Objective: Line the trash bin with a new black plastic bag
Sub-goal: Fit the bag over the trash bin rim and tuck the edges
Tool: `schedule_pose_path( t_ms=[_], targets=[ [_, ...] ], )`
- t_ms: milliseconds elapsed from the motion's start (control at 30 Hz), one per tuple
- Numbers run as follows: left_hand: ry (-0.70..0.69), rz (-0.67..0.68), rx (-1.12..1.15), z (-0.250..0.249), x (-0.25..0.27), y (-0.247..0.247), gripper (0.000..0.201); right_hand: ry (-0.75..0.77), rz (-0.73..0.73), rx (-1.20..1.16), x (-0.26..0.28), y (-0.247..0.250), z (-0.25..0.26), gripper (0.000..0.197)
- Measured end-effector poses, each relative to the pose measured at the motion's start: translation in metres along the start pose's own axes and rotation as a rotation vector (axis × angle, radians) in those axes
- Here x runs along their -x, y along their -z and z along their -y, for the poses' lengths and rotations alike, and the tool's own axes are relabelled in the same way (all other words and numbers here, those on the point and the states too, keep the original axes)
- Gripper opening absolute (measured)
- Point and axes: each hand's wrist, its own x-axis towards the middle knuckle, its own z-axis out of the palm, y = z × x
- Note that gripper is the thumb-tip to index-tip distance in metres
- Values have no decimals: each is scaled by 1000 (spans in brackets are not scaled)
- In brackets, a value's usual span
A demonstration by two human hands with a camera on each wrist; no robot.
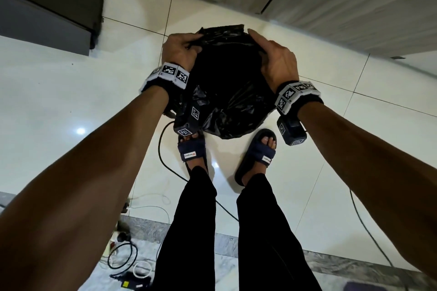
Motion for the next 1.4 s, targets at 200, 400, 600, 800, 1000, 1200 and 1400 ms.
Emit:
schedule_pose_path(
  t_ms=[200,400,600,800,1000,1200,1400],
  targets=[
    [-140,49,-131,-17,8,-3,43,-91,26,-144,-3,-1,-4,48],
    [-297,134,-257,-46,-2,-18,33,-78,18,-109,-17,16,-7,45],
    [-146,46,-183,-51,-9,-24,24,-300,-146,32,-22,11,-3,31],
    [-108,-17,-62,-56,-15,-21,36,-216,-209,-29,-12,4,16,36],
    [-92,73,-136,-47,-5,-21,36,-229,-106,-42,-6,0,14,38],
    [-79,216,-286,-32,-8,-15,30,-267,75,3,0,-8,10,43],
    [-51,154,-247,-22,-3,-13,22,-290,125,75,-10,4,8,30]
  ],
)
